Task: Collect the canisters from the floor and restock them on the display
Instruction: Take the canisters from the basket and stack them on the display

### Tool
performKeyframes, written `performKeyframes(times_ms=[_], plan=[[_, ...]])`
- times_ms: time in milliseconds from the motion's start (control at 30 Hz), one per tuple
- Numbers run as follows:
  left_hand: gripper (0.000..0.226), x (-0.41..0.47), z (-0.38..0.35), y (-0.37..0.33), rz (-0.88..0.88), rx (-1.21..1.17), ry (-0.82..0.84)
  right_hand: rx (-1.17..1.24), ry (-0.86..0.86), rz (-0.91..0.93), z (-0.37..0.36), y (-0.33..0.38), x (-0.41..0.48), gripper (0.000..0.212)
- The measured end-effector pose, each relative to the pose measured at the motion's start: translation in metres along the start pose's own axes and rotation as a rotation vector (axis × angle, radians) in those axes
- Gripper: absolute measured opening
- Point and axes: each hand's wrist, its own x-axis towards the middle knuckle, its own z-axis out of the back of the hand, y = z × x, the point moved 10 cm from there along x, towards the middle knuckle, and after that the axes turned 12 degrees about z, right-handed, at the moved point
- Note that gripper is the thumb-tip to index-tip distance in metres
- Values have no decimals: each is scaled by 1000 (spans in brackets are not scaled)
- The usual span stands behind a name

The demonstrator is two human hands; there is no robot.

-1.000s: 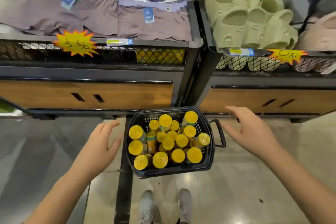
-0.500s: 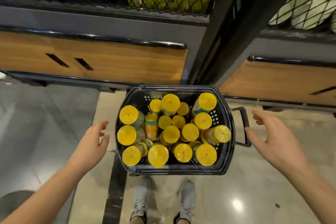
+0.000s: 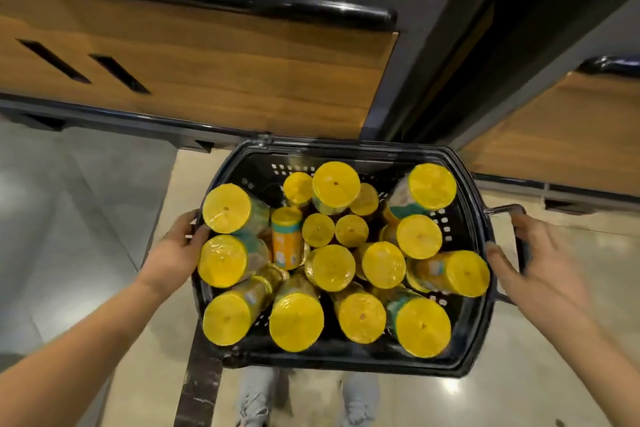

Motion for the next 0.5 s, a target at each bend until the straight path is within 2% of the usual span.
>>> performKeyframes(times_ms=[133, 300, 367, 500], plan=[[42, 8, -5, 5, 29, -22, -5, -1, 2, -25, -23, -19, -3, 59], [52, 14, -7, 13, 53, 57, 5, 86, 9, -49, -34, -23, -6, 45], [45, 16, -6, 16, 68, 66, 0, 99, -3, -38, -36, -21, -4, 42], [43, 11, -10, 8, 104, 125, -3, 160, 111, -165, -52, -39, 1, 45]])
